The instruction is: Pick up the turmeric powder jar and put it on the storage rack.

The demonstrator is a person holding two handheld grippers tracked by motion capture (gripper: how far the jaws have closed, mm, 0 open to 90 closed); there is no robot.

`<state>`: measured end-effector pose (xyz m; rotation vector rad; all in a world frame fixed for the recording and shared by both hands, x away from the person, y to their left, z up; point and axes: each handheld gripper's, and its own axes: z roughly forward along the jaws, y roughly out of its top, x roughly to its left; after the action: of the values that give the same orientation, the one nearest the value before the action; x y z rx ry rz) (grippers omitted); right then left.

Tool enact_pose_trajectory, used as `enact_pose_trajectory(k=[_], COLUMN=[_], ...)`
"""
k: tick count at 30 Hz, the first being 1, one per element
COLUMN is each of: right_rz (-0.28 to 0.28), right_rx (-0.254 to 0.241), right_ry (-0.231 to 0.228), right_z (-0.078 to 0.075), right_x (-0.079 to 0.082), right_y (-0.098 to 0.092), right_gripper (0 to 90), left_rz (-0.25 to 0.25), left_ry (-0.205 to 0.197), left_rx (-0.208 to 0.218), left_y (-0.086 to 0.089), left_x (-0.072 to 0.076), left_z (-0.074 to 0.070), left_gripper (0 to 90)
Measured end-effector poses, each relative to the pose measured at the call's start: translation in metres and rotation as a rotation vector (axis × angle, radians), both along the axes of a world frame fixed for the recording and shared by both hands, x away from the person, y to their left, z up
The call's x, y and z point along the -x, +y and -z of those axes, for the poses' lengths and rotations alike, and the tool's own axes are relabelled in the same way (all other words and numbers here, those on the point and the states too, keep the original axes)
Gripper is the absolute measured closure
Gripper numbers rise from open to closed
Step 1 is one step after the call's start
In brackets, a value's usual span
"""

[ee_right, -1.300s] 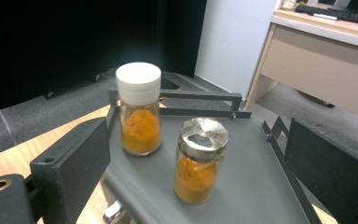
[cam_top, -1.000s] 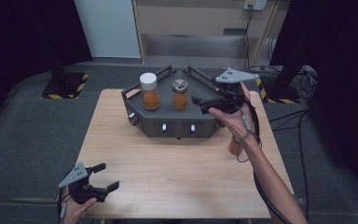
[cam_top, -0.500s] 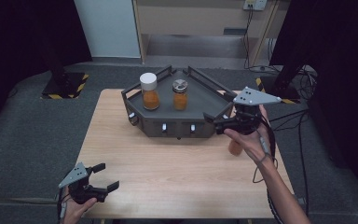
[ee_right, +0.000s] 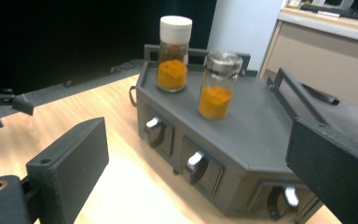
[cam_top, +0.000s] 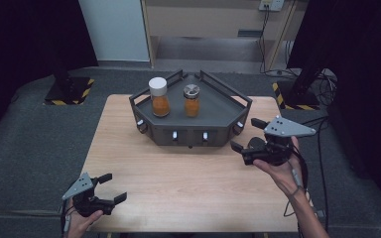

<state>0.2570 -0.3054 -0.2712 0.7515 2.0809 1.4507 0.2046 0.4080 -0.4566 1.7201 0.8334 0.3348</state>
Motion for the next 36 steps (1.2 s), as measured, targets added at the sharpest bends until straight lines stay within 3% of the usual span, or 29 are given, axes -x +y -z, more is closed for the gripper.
enact_pose_trajectory(k=[8,21,36], right_rz=[0.013,0.065,0.092], right_rx=[-0.004,-0.019,-0.050], right_ry=[0.046,0.055,0.111], right_z=[0.026,0.057,0.097], right_x=[0.012,0.038,0.055], right_y=[-0.014,-0.031,-0.045], right_gripper=[5.2,5.3,5.4], left_rz=[0.003,0.000,0.000], left_ry=[-0.003,-0.002,-0.002], left_rx=[0.001,0.002,-0.002], left_y=[0.000,0.000,0.000], left_x=[0.000,0.000,0.001], left_z=[0.000,0.000,0.000], left_gripper=[0.7,0.6,0.7])
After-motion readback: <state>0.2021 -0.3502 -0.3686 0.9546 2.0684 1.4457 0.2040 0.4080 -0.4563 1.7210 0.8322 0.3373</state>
